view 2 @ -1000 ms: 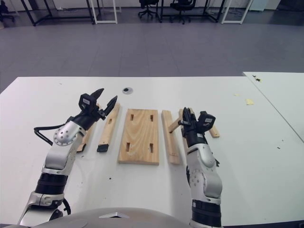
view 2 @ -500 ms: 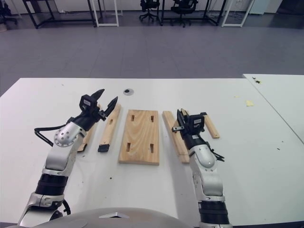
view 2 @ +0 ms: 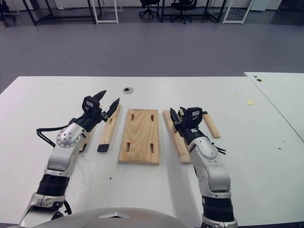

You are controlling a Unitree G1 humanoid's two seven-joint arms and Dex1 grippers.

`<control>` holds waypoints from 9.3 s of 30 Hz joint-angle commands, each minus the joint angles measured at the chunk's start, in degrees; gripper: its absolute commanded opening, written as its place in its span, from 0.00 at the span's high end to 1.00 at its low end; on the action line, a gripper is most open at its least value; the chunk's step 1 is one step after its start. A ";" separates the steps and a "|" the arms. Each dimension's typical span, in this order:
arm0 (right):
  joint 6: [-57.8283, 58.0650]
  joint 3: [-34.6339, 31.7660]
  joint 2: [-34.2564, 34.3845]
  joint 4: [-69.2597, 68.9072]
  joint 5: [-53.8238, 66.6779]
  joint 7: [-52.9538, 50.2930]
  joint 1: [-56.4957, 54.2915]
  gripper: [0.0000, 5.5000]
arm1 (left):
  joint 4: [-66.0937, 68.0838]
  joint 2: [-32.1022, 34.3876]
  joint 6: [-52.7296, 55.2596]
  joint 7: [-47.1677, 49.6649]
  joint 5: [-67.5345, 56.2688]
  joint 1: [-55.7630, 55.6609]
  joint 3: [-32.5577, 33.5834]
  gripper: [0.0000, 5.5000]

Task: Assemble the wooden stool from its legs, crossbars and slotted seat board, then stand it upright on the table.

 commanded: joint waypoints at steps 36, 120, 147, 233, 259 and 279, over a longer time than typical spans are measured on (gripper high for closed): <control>3.42 14.16 -11.17 -10.14 -5.00 17.85 -13.04 0.63 | -8.24 -14.48 43.22 12.60 -55.52 -7.93 13.95 0.43; 6.40 18.33 -24.73 -3.62 -15.52 24.70 6.17 0.43 | -42.60 -17.52 16.92 45.97 -7.13 28.40 -17.81 0.82; 7.03 18.72 -25.10 -2.87 -15.78 24.89 5.62 0.43 | -40.90 -16.24 8.01 46.15 -13.27 33.19 -21.93 0.82; -7.74 -0.96 -14.64 15.44 -16.41 10.97 -2.13 0.43 | -21.48 11.13 39.03 18.88 -26.28 21.24 -4.65 0.10; 2.12 -10.24 -7.22 11.96 2.43 11.69 -14.17 0.43 | -20.20 8.73 33.08 9.02 -19.08 6.67 6.23 0.62; 19.10 -30.24 5.89 46.16 47.88 -4.04 -58.46 0.43 | -13.48 6.85 8.52 -10.14 -16.10 -9.68 0.65 0.62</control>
